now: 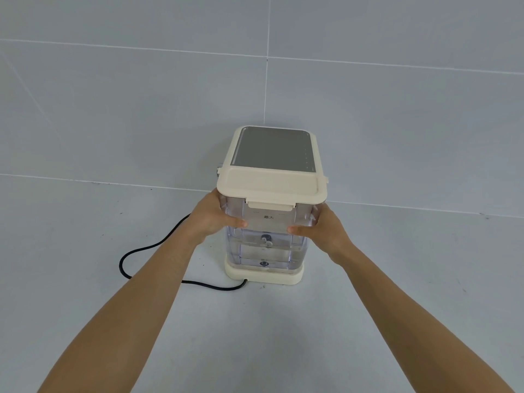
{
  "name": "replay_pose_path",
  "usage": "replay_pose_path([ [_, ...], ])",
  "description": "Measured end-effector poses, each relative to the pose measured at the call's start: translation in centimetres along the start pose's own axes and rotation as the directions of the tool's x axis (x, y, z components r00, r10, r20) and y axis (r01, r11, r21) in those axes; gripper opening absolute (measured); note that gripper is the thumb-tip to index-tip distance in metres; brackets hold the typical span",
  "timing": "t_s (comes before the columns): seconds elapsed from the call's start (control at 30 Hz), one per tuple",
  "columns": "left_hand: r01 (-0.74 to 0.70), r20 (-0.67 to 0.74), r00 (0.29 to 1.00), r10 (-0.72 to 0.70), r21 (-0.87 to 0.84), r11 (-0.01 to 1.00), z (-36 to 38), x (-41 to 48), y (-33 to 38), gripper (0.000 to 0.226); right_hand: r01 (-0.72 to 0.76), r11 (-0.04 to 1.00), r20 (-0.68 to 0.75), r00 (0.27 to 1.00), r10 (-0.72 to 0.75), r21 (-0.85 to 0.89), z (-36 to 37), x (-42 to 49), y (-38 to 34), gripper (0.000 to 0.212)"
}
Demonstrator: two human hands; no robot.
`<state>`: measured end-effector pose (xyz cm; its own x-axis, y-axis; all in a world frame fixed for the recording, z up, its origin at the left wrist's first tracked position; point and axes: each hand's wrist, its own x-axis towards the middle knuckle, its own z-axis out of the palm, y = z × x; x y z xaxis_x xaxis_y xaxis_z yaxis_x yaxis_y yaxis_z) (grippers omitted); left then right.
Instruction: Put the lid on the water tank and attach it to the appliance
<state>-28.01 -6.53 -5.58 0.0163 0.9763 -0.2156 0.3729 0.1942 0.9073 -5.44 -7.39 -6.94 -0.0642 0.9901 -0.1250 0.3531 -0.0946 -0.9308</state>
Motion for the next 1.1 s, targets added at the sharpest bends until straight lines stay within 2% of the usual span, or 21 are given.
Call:
replay_pose_path([
  [0.3, -0.024, 0.006, 1.0, 0.024, -0.014, 1.0, 0.2, -0.2, -0.2, 0.082, -0.017, 1.0, 0.01, 1.0, 0.017, -0.002, 0.2, 0.2, 0.8, 0.081],
  [0.53, -0.006, 0.032, 0.999, 0.009, -0.082, 0.997, 0.2, -0.1, -0.5, 0.088, -0.022, 0.999, -0.022, 1.0, 0.021, -0.028, 0.2, -0.4, 0.4, 0.071],
  [0.63, 0.01, 0.033, 0.999, -0.006, -0.112, 0.994, 0.4, -0.5, -0.3, 0.095, -0.035, 0.999, -0.021, 0.999, 0.034, -0.04, 0.1, -0.5, 0.3, 0.074],
  [0.73, -0.015, 0.036, 0.999, 0.02, -0.135, 0.991, 0.6, -0.5, -0.5, 0.091, -0.046, 0.998, 0.02, 0.999, 0.047, -0.031, -0.1, -0.5, 0.3, 0.077],
  [0.93, 0.023, 0.072, 0.997, -0.022, -0.019, 1.0, 0.2, -1.2, 0.5, 0.084, -0.022, 0.996, 0.142, 0.989, 0.035, -0.088, -1.4, -0.7, -0.4, 0.068],
  [1.03, 0.058, 0.084, 0.994, -0.067, 0.099, 0.993, -0.6, -2.4, 1.8, 0.081, -0.02, 0.992, 0.185, 0.982, 0.043, -0.125, -2.5, -1.5, -1.5, 0.071],
  [1.1, 0.025, 0.039, 0.999, -0.031, 0.148, 0.989, -1.3, -3.2, 2.6, 0.08, 0.011, 0.988, 0.192, 0.981, 0.018, -0.153, -3.2, -2.0, -2.2, 0.078],
])
